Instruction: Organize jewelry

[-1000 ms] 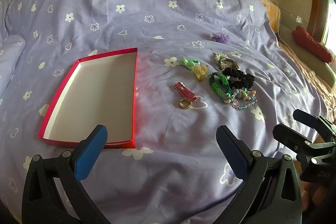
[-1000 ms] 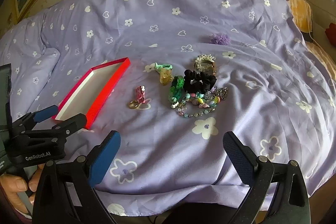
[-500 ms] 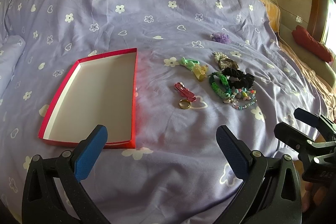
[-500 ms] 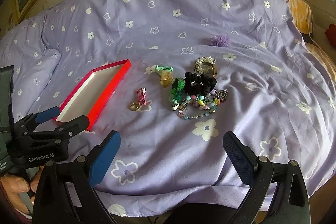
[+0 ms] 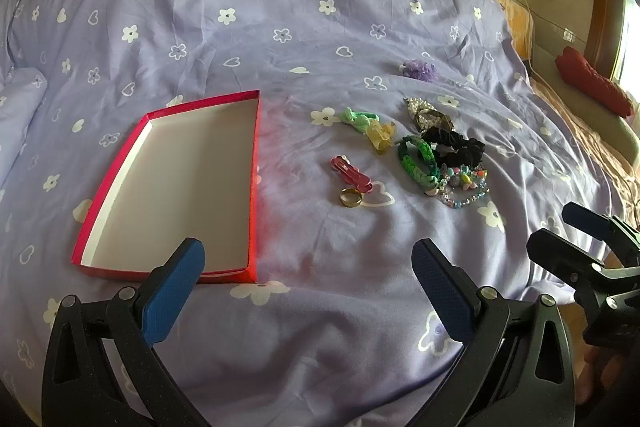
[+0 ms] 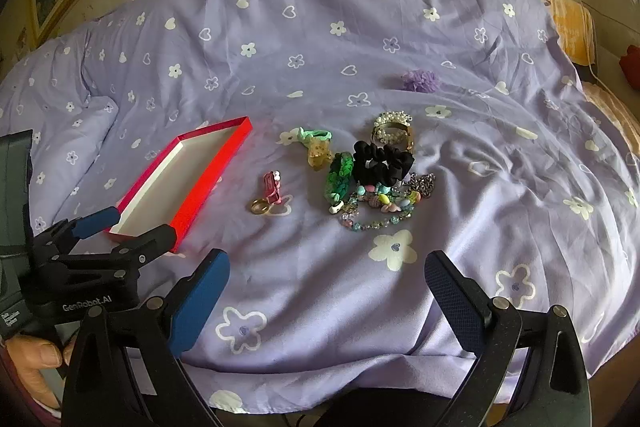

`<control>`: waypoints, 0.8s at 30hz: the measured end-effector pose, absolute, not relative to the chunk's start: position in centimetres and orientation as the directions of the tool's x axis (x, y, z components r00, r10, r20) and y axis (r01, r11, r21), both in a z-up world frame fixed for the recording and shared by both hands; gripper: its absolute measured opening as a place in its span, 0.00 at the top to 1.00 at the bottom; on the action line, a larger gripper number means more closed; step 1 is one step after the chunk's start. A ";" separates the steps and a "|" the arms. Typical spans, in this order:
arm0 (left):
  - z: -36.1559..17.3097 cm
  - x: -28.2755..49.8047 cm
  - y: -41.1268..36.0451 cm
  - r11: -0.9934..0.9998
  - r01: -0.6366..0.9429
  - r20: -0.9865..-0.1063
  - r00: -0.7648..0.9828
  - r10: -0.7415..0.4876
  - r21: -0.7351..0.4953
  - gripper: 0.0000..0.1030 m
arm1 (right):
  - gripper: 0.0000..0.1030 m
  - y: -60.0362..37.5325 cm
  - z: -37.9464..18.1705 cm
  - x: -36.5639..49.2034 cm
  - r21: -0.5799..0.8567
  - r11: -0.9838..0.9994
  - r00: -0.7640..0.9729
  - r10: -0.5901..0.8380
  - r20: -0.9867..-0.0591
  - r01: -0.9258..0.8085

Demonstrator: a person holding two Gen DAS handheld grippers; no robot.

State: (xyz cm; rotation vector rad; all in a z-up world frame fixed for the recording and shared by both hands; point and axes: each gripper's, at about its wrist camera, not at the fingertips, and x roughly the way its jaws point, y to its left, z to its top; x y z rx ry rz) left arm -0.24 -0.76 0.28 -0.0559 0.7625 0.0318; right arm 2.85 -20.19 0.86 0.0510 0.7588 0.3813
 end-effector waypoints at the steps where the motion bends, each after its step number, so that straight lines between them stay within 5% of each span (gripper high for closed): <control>1: 0.3 -0.3 -0.8 0.998 -0.049 -0.691 0.722 0.008 -0.039 0.00 | 0.04 -20.2 0.9 2.9 0.182 0.930 0.661 0.356 -0.661 -0.319; 24: -1.3 0.5 -1.3 0.998 -0.045 -0.704 0.710 0.002 -0.043 0.00 | 0.04 -20.0 0.8 3.0 0.202 0.928 0.658 0.366 -0.658 -0.314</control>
